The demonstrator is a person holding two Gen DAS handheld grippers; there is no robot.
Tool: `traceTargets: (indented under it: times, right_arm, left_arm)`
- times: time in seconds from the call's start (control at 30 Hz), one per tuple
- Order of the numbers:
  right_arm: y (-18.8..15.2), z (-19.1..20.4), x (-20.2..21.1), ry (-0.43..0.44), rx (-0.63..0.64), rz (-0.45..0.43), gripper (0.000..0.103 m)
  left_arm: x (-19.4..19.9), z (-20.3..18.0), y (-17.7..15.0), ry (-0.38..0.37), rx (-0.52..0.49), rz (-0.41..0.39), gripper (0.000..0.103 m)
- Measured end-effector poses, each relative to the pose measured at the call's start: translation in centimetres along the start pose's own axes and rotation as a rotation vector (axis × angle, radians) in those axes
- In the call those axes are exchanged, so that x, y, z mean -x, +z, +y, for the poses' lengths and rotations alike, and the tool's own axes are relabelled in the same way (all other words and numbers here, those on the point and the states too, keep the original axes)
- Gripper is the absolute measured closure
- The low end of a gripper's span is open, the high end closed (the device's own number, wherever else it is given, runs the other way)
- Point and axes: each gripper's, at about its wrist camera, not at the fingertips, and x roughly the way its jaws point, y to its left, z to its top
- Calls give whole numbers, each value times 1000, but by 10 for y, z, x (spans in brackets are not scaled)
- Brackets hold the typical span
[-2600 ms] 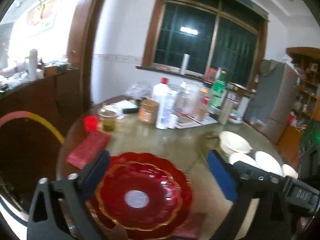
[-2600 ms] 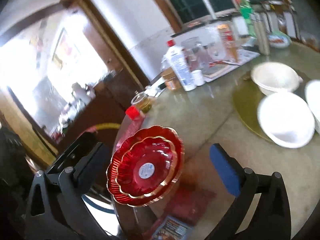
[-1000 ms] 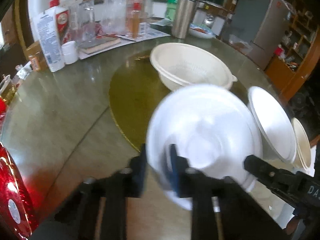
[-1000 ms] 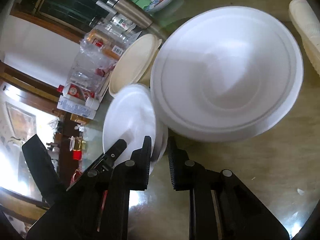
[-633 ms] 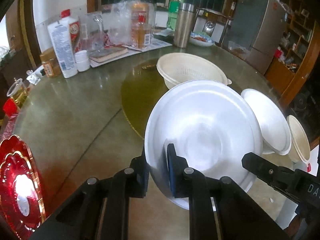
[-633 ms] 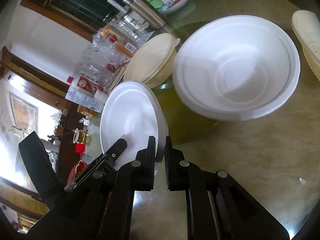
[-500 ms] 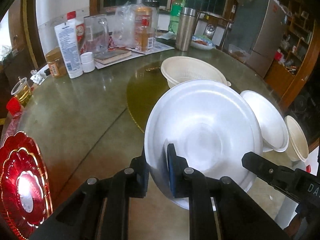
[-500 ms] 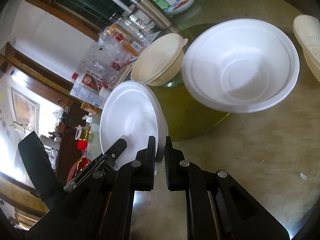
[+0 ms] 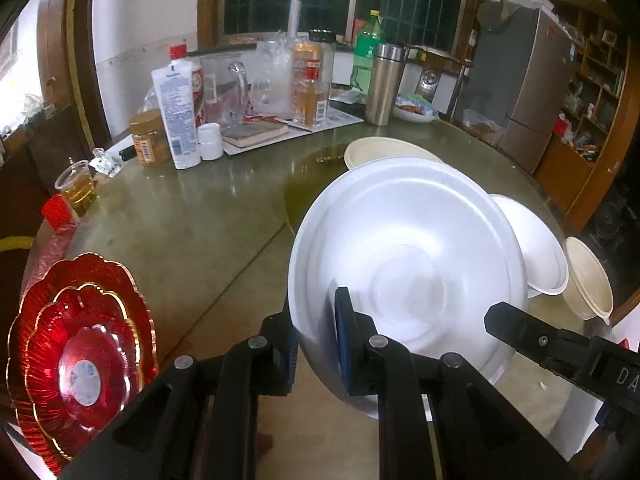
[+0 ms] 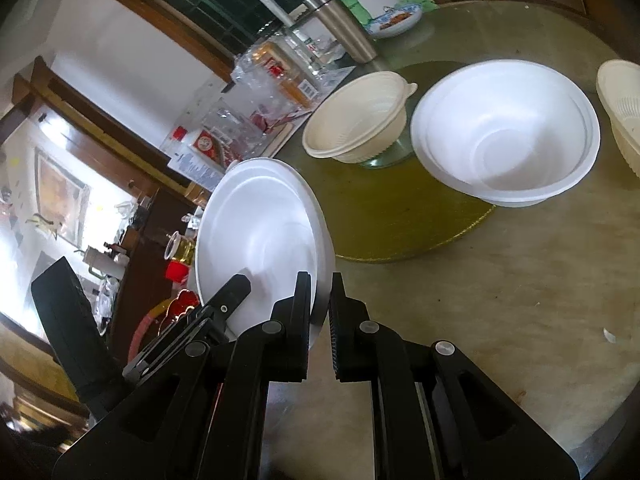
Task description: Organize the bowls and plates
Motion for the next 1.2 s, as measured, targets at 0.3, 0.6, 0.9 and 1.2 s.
traceTargets:
  times: [0.3,0.6,0.9,1.2]
  right_arm:
    - [-9,15,0,20,34,1,95]
    - [-17,44,5,43,106,1,95]
    - [-33,82,-7,73,184,28,95]
    - [-49,113,-25,102,244,75,95]
  left_arm:
    - [15,14,-7,18,19,-28,88]
    - [39,34,-13,42,53,-69,87]
    - [58,69,-19,89,107,-93,87]
    - [69,105,-29,136,160,-97,86]
